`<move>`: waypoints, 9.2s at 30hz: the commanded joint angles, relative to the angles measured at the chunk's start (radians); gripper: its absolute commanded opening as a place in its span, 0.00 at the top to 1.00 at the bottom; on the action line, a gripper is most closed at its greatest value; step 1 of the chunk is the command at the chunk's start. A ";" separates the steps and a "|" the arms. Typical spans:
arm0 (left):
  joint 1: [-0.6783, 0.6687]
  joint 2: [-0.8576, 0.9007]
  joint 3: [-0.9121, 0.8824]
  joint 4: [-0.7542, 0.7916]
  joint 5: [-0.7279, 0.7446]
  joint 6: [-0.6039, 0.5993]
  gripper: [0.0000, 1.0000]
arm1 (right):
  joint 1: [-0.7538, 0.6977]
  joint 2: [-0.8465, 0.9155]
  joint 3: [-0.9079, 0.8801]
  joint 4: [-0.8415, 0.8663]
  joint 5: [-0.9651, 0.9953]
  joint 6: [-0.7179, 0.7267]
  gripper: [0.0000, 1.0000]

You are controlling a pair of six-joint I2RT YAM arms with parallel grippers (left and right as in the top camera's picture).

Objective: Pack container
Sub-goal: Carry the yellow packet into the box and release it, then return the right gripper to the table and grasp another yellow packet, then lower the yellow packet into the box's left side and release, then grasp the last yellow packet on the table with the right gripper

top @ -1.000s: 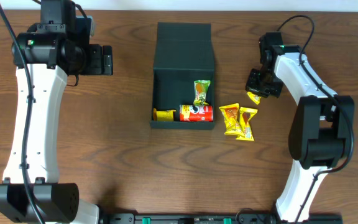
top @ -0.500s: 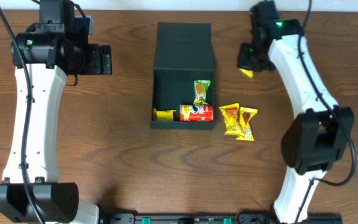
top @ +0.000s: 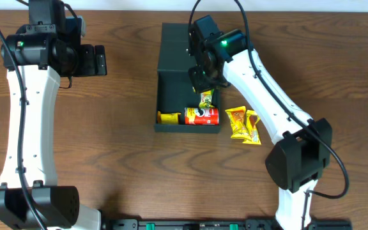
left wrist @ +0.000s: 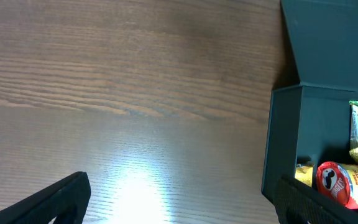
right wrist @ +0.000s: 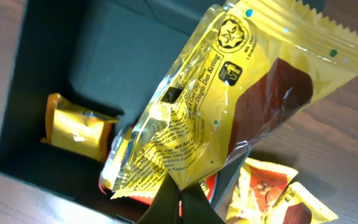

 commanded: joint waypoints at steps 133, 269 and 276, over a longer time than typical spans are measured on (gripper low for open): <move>0.002 0.006 0.006 0.000 0.019 0.006 0.05 | -0.202 -0.166 -0.686 0.230 -0.020 -0.043 0.98; 0.002 0.080 0.004 0.006 -0.008 -0.011 0.05 | -0.267 -0.227 -0.774 0.319 0.115 0.061 0.73; 0.002 0.080 0.004 0.007 -0.008 -0.011 0.05 | -0.268 -0.227 -0.801 0.341 0.122 0.061 0.76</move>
